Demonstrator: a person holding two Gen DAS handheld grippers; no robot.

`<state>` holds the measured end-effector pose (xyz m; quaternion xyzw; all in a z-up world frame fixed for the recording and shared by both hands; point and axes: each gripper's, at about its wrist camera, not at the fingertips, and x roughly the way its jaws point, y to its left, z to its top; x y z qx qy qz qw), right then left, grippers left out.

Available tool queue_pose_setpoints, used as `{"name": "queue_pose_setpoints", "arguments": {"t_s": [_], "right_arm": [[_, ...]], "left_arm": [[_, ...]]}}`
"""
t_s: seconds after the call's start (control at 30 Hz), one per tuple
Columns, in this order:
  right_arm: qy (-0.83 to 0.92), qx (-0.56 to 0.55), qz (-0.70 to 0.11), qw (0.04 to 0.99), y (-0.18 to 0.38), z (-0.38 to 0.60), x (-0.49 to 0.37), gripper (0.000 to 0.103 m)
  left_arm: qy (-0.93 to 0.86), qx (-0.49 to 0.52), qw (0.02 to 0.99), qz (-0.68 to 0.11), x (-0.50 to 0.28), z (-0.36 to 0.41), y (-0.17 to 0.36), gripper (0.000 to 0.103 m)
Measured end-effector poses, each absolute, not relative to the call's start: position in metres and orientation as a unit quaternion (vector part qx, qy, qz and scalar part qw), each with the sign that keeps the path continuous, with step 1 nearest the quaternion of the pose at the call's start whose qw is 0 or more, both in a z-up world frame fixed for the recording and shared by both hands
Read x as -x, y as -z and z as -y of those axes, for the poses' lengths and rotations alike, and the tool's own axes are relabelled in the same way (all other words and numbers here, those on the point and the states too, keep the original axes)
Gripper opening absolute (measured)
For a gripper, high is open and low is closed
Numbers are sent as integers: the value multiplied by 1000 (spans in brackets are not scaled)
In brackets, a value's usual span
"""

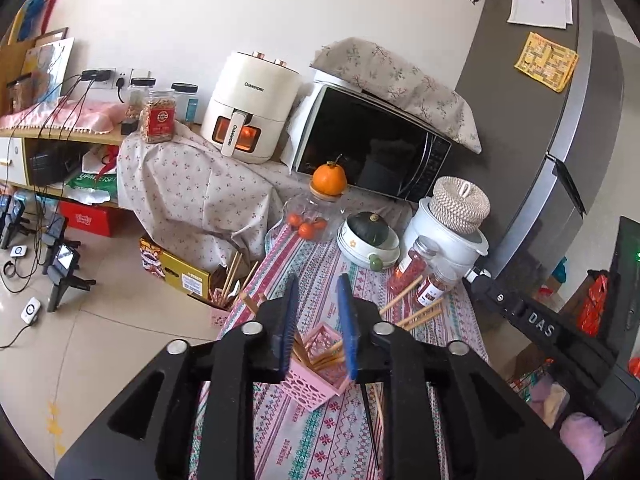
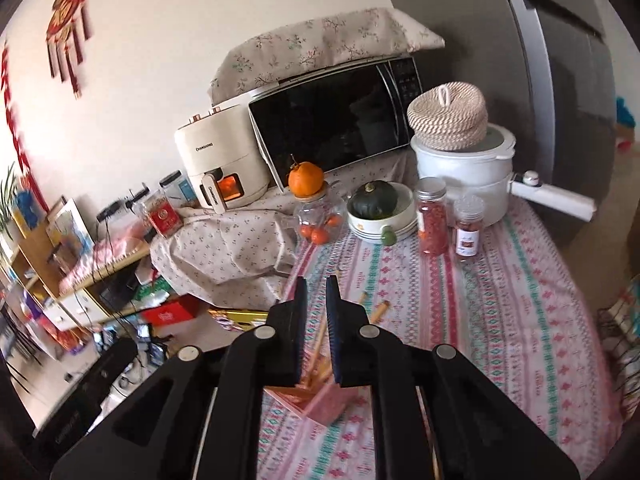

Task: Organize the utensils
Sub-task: 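Lower both chopsticks into the pink holder and open both tools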

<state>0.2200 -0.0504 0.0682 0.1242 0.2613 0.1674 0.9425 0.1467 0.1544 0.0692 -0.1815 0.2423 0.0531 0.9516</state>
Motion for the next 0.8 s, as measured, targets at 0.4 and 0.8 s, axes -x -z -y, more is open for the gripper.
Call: {"name": "queue_pose_setpoints", "arguments": {"t_s": [0.4, 0.8], "right_arm": [[-126, -84, -270, 951, -36, 80, -182, 51], [-92, -85, -281, 952, -12, 115, -154, 73]], "left_arm": [[-66, 135, 952, -266, -130, -117, -54, 55], [-75, 117, 944, -298, -115, -93, -28, 77]]}}
